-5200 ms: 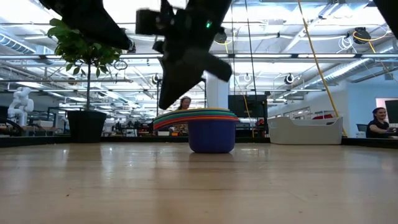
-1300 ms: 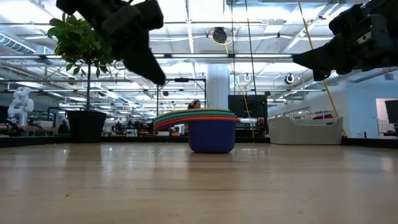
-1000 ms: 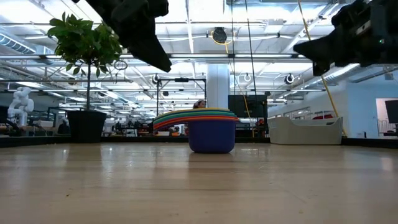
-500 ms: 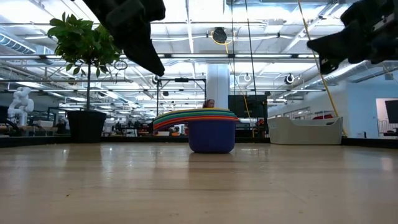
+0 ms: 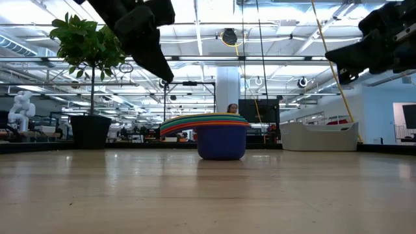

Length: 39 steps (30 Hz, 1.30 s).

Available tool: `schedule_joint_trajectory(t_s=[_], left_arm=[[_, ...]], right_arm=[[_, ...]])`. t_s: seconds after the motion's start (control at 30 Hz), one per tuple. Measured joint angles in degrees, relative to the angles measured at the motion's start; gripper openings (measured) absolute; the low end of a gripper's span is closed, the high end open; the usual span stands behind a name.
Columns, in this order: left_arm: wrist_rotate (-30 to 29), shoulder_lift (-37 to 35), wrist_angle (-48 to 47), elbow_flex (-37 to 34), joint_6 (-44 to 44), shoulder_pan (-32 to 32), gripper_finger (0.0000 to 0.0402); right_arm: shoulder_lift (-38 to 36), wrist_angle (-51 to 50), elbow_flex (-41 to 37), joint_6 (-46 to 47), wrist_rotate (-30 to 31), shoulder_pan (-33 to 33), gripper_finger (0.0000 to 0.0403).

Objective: Nest measuring cups in basket
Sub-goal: Put the stacked colored measuring cups into the gray bin

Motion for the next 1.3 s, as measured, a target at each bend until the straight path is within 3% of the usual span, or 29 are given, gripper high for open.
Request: schedule_joint_trajectory(t_s=[0.27,0.57,0.83,1.03,1.3], left_arm=[[8.4,3.6,0.2,0.0,2.4,1.5,0.0191],[9.0,6.1,-0.6,0.1,4.4,1.8,0.0195],[9.3,7.7,-9.8,7.9,6.8,4.3,0.0254],[15.1,15.0,-18.9,15.3,9.0,5.5,0.0302],[15.1,21.4,-20.6,18.8,11.7,5.5,0.0332]], right_arm=[[0.2,-0.3,-0.6,2.2,0.1,0.0,0.0],[0.3,-0.4,-0.7,2.6,0.2,0.0,0.0],[0.3,-0.5,-0.7,2.6,0.2,0.0,0.0],[0.5,-0.9,-0.7,3.7,0.1,0.0,0.0],[2.3,-1.8,-0.8,4.3,-1.5,0.0,0.0]])
